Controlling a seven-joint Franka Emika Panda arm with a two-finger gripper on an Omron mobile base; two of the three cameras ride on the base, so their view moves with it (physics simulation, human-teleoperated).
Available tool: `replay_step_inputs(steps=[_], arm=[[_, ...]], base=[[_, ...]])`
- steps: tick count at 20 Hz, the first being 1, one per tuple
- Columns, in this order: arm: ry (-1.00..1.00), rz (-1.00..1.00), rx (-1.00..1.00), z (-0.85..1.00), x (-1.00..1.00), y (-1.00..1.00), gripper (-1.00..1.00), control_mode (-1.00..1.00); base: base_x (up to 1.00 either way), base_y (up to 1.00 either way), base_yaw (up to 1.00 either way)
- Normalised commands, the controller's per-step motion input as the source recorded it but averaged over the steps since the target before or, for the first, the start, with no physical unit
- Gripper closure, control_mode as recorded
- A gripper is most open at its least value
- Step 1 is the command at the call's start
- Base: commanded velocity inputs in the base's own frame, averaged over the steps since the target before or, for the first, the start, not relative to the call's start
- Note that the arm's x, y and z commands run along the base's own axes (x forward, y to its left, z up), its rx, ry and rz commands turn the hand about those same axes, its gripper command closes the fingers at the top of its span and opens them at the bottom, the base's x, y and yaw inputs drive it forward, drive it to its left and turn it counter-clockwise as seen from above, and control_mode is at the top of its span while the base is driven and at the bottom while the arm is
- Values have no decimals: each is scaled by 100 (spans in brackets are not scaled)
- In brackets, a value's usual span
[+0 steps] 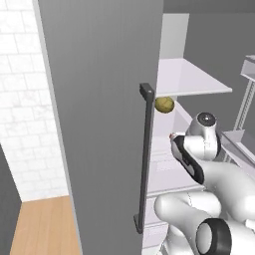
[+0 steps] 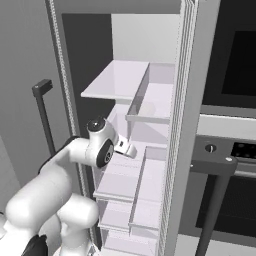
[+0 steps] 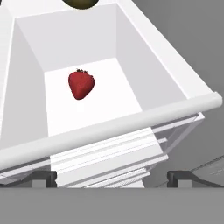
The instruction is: Take the strawberry from the fridge and place it on top of the pancake, located on the dining counter.
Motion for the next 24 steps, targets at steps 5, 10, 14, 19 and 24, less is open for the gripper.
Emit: replay_step_inputs(steps=[5,10,14,19,24], arm=[[-3,0,1,-8,21,0,-100,-100],[-1,0,8,0,26,0,-100,-100],[0,0,12,0,24,0,-100,-100],[0,0,1,-2,36,3,-100,-100],[4,0,0,-5,41,13,-100,-100]], base=[[0,0,0],[0,0,0],[0,0,0],[0,0,0],[0,0,0]])
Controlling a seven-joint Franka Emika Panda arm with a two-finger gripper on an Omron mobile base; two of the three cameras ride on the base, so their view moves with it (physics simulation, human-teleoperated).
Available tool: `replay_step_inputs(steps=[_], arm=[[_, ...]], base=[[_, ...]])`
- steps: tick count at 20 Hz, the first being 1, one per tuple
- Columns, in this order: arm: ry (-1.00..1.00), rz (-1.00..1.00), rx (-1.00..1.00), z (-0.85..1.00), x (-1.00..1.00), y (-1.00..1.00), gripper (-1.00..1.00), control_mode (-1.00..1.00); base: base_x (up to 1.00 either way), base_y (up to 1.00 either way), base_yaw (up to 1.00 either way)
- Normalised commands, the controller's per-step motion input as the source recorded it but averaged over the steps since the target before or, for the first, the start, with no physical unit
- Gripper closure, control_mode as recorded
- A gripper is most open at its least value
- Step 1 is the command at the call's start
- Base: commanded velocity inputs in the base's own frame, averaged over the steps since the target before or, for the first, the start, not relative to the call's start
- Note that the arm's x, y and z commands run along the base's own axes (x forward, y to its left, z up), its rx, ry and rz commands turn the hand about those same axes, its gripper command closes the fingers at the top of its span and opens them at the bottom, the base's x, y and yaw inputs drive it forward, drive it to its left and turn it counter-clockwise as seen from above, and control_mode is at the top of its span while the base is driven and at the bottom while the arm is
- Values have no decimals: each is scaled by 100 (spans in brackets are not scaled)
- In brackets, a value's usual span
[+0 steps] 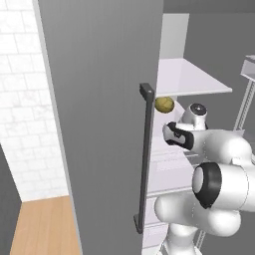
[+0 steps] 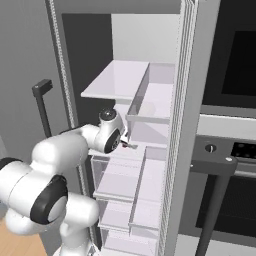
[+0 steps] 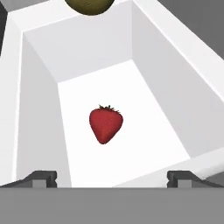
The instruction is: Take the strawberry from the fridge and place it on top of the pancake, located on the dining counter.
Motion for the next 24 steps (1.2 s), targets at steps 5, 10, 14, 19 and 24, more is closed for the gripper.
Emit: replay_step_inputs(steps=[5,10,14,19,24], arm=[[6,0,0,-20,30,3,-100,-100],[1,-1,0,-21,25,0,-100,-100],[0,0,0,-25,27,0,-100,-100],[0,0,0,-19,30,0,-100,-100],[1,0,0,-19,16,-1,-100,-100]], base=[[0,0,0],[0,0,0],[0,0,0],[0,0,0],[0,0,0]])
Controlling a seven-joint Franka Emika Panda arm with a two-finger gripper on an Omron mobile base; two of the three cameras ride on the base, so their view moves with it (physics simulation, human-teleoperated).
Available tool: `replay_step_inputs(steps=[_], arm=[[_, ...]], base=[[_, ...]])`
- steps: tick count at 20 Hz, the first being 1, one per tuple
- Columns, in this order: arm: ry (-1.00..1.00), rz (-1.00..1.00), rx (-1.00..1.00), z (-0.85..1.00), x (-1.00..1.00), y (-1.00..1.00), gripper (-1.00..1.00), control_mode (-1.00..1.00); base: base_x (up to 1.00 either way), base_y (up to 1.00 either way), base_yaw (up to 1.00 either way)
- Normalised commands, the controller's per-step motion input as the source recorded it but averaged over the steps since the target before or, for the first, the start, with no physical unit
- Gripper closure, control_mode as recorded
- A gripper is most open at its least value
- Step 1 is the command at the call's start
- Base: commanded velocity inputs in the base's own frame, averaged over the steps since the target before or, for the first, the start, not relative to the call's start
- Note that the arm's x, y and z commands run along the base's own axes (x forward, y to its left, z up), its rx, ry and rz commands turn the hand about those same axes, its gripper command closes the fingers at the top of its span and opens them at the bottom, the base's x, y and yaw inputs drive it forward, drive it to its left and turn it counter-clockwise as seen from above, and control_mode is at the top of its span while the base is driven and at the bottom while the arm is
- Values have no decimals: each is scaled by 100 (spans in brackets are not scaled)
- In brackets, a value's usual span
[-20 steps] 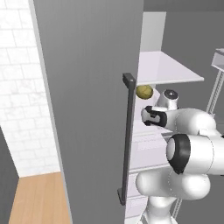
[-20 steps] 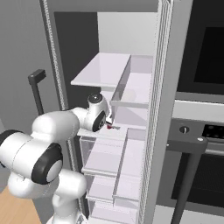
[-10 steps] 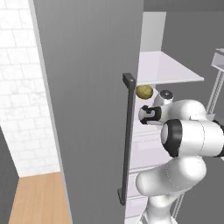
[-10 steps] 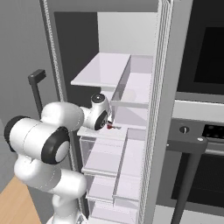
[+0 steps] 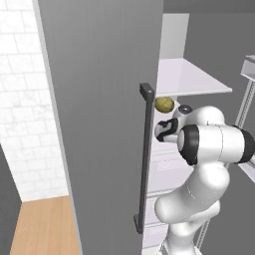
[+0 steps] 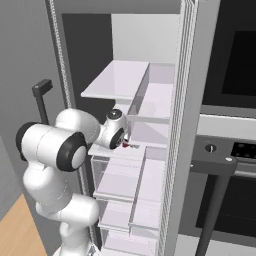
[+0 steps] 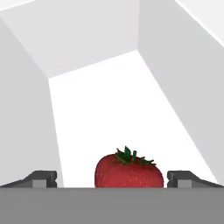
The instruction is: Take the strawberry from the fridge and place it on top of the pancake, located on the dining counter.
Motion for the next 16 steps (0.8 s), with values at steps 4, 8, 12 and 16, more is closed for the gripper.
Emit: replay_step_inputs(steps=[4,8,12,16], arm=[[8,0,0,-18,6,0,-100,-100],[7,0,0,-19,9,0,-100,-100],[5,0,0,-16,12,0,100,-100],[4,0,1,-22,2,-6,100,-100]], base=[[0,0,0],[0,0,0],[0,0,0],[0,0,0]])
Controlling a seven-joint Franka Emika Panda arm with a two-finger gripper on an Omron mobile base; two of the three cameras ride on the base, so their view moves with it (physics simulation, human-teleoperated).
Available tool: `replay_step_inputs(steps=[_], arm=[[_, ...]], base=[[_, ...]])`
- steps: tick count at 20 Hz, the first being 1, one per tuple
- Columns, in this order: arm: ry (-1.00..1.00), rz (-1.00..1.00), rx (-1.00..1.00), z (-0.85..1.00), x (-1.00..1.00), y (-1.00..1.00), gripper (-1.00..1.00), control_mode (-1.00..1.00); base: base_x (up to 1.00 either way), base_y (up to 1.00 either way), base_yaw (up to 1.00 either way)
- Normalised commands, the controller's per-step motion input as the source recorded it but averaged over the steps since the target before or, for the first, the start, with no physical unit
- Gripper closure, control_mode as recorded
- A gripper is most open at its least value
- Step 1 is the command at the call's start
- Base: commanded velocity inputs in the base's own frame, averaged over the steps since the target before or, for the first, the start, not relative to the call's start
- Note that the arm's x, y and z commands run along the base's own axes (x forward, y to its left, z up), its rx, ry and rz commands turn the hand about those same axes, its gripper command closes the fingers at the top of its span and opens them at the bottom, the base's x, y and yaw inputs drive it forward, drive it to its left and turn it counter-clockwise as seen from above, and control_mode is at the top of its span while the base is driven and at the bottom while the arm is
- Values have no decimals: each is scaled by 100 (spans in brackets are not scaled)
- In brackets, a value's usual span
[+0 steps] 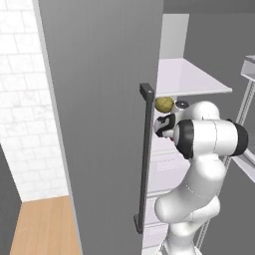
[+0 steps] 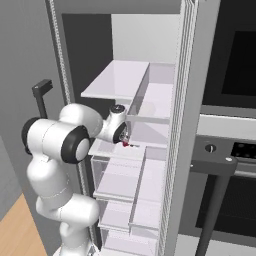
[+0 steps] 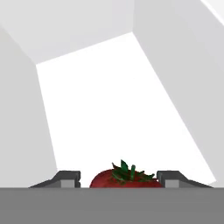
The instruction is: Take the strawberry from the fridge and place it on top of the pancake, located on the dining counter.
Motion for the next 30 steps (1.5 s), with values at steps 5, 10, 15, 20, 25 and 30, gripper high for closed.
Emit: replay_step_inputs(steps=[5,10,15,20,25,30], arm=[[0,0,3,-22,-5,-20,100,-100],[0,-3,2,-2,-59,-3,100,-100],[-1,-1,0,7,-98,0,100,-100],[4,2,0,80,-93,1,100,-100],[8,3,0,94,-91,16,100,-100],[0,0,0,76,-100,29,100,-100]], base=[[0,0,0],[0,0,0],[0,0,0],[0,0,0],[0,0,0],[0,0,0]])
